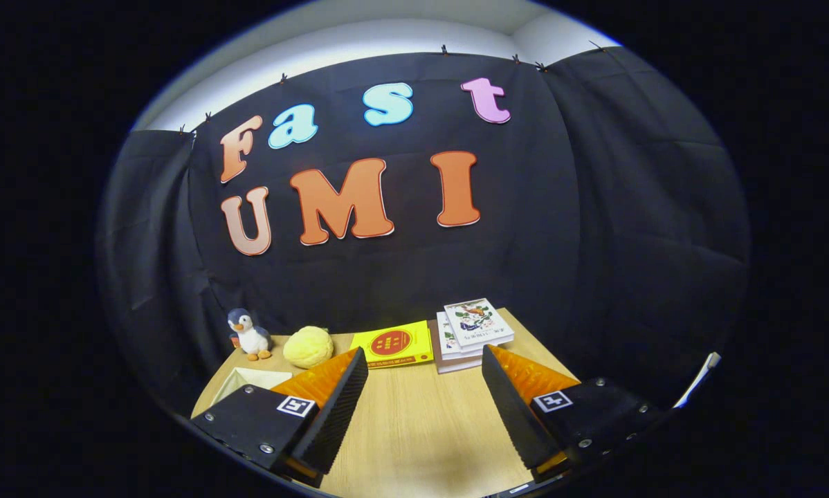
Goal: Open the storage box then place both shoes into the box .Put the left shoe in first, then the right shoe, with the right side of both shoes facing outward in a uniform manner.
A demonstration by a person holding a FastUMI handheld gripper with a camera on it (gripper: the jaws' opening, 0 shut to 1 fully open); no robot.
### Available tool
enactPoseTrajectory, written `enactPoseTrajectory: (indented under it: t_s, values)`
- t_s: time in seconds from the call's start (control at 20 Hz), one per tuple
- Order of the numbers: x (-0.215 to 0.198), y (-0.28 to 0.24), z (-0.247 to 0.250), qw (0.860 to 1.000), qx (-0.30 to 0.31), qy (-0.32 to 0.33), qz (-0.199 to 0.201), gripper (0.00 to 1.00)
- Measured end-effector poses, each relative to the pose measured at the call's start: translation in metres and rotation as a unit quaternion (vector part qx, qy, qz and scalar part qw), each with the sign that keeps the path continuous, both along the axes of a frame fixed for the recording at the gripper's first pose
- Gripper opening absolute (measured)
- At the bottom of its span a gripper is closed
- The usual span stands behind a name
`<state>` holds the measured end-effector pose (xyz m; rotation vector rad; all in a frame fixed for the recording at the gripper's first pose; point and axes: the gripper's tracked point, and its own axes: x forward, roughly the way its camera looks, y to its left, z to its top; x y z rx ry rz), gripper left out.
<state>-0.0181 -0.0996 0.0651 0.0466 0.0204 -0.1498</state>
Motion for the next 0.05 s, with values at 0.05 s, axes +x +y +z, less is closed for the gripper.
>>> enactPoseTrajectory:
  t_s: [0.05]
  values:
    - [-0.0019, -0.0049, -0.0005, 1.0, -0.004, -0.004, 0.005, 0.99]
